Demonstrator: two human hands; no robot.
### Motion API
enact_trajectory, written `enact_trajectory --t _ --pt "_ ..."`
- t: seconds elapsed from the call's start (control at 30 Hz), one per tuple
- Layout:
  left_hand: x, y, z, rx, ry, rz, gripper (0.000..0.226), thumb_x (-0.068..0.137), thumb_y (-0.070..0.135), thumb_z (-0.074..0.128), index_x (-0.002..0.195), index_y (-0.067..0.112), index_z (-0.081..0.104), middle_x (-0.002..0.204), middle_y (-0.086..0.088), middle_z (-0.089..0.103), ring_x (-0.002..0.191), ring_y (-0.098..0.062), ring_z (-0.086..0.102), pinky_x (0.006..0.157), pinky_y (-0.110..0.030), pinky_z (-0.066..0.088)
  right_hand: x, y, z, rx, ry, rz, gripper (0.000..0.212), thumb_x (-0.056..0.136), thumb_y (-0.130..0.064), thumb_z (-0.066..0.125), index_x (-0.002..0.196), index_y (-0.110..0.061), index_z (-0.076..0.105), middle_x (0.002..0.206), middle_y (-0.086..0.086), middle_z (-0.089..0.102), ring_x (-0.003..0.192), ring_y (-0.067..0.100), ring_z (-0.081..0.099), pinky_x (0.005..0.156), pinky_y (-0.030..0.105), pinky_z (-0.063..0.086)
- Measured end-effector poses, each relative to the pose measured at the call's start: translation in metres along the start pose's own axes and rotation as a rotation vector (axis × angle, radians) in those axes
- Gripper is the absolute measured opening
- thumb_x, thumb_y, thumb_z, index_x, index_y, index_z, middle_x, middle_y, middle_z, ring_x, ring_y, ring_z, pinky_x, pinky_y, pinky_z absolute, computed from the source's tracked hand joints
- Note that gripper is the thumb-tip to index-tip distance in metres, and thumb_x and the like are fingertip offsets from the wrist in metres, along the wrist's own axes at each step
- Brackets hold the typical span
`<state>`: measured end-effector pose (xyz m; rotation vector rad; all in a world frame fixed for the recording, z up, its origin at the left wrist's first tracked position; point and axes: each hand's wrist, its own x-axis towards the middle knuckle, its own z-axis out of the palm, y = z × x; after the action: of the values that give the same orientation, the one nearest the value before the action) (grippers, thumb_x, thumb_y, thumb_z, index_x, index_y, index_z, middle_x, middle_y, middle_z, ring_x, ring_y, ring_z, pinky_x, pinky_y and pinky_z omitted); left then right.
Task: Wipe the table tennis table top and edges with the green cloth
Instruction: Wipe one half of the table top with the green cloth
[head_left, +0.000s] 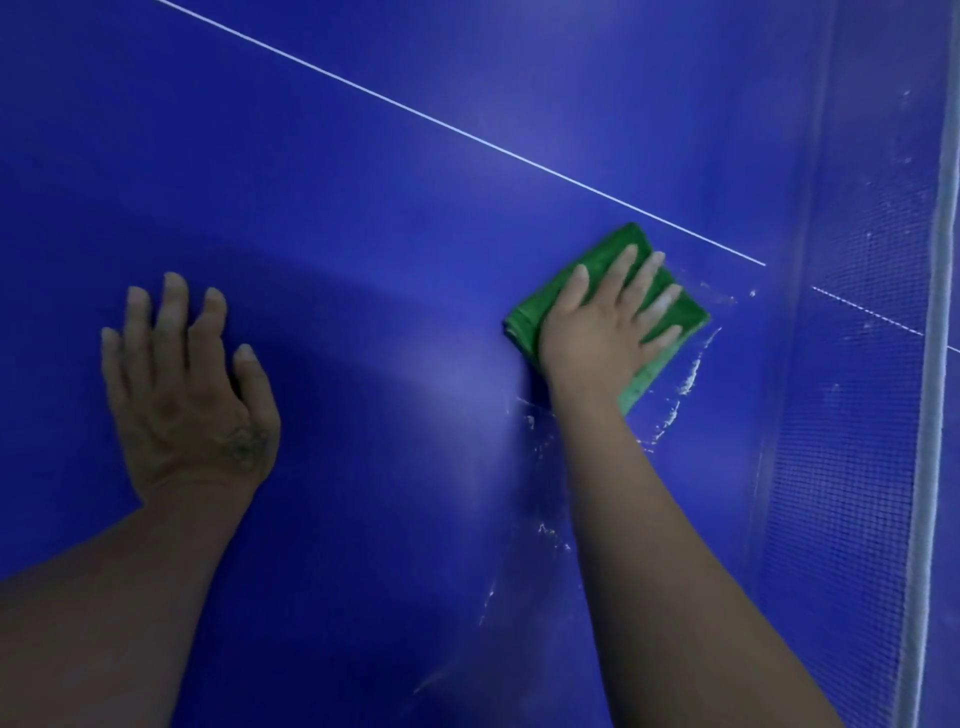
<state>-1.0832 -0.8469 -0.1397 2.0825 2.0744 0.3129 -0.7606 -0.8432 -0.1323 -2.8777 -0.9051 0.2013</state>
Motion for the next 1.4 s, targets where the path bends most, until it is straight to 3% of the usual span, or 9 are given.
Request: enact_trajectory --t 0.1,0.2,0.37,0.53,0.73,0.93,1.1,1.23,1.4 --pt "0.0 0.001 -0.002 0.006 0.011 -0.003 0.056 0.114 0.035 0.033 0.165 0.011 0.034 0.179 -0.009 0.019 0.168 -0.03 0.006 0.136 -0.05 0.0 -0.044 -0.046 0.015 -0.048 0.03 -0.174 0.07 0.113 -0.057 0.021 0.175 -0.026 0.01 0.183 0.001 -0.002 0.169 0.034 -0.003 0.131 0.064 0.0" --pt "0.0 0.002 -0.004 0.01 0.012 -0.008 0.052 0.116 0.03 0.039 0.164 0.01 0.035 0.179 -0.009 0.02 0.168 -0.03 0.007 0.136 -0.052 0.002 -0.105 -0.064 0.027 0.008 0.058 -0.403 0.069 0.112 -0.056 0.031 0.173 -0.024 0.024 0.183 0.002 0.01 0.169 0.036 0.005 0.131 0.065 0.005" --pt "0.0 0.004 -0.005 0.012 -0.003 -0.017 0.054 0.116 0.031 0.037 0.165 0.011 0.034 0.18 -0.008 0.018 0.168 -0.029 0.005 0.136 -0.052 0.001 -0.123 0.006 0.019 -0.012 0.016 -0.735 0.067 0.11 -0.058 0.043 0.17 -0.028 0.036 0.18 -0.004 0.022 0.168 0.03 0.013 0.132 0.062 0.013" --pt "-0.001 0.003 -0.003 0.001 0.03 0.006 0.057 0.113 0.037 0.032 0.164 0.012 0.034 0.179 -0.009 0.02 0.168 -0.032 0.007 0.136 -0.052 0.001 -0.076 0.06 -0.005 -0.022 -0.022 -0.564 0.065 0.109 -0.059 0.046 0.168 -0.034 0.038 0.182 0.008 0.014 0.169 0.035 0.008 0.134 0.059 0.01" --pt "-0.002 0.001 -0.002 0.006 0.059 0.019 0.058 0.111 0.037 0.032 0.164 0.013 0.036 0.179 -0.009 0.022 0.168 -0.033 0.01 0.136 -0.052 0.003 -0.105 0.007 0.006 -0.077 0.0 -0.289 0.067 0.111 -0.059 0.029 0.173 -0.034 0.022 0.182 0.015 0.002 0.168 0.043 -0.001 0.133 0.06 0.003" --pt "-0.002 0.001 -0.006 0.007 0.055 0.025 0.06 0.112 0.038 0.031 0.165 0.013 0.037 0.179 -0.008 0.023 0.168 -0.032 0.01 0.136 -0.051 0.004 -0.202 0.022 0.015 -0.023 -0.004 -0.647 0.068 0.11 -0.059 0.04 0.171 -0.03 0.032 0.182 0.012 0.011 0.168 0.04 0.005 0.133 0.061 0.012" --pt "-0.003 -0.002 -0.003 0.015 0.054 0.019 0.061 0.111 0.038 0.03 0.166 0.013 0.035 0.179 -0.008 0.022 0.168 -0.032 0.01 0.136 -0.053 0.005 -0.182 0.098 0.003 -0.042 -0.043 -0.816 0.077 0.107 -0.064 0.046 0.171 -0.024 0.03 0.182 0.001 0.017 0.169 0.031 0.01 0.134 0.057 0.016" --pt "-0.003 -0.002 0.001 0.037 0.071 0.024 0.062 0.109 0.039 0.03 0.166 0.015 0.035 0.179 -0.009 0.023 0.167 -0.033 0.012 0.136 -0.054 0.006 -0.129 0.094 0.0 -0.078 0.002 -0.775 0.075 0.108 -0.062 0.044 0.171 -0.024 0.031 0.181 0.001 0.02 0.168 0.032 0.014 0.134 0.055 0.016" --pt "-0.003 -0.005 0.003 0.058 0.087 0.052 0.062 0.11 0.038 0.028 0.166 0.014 0.036 0.179 -0.01 0.023 0.167 -0.035 0.014 0.135 -0.055 0.008 -0.14 0.055 0.007 -0.075 0.037 -0.499 0.075 0.109 -0.063 0.034 0.173 -0.025 0.026 0.182 0.001 0.013 0.169 0.031 0.009 0.136 0.053 0.008"
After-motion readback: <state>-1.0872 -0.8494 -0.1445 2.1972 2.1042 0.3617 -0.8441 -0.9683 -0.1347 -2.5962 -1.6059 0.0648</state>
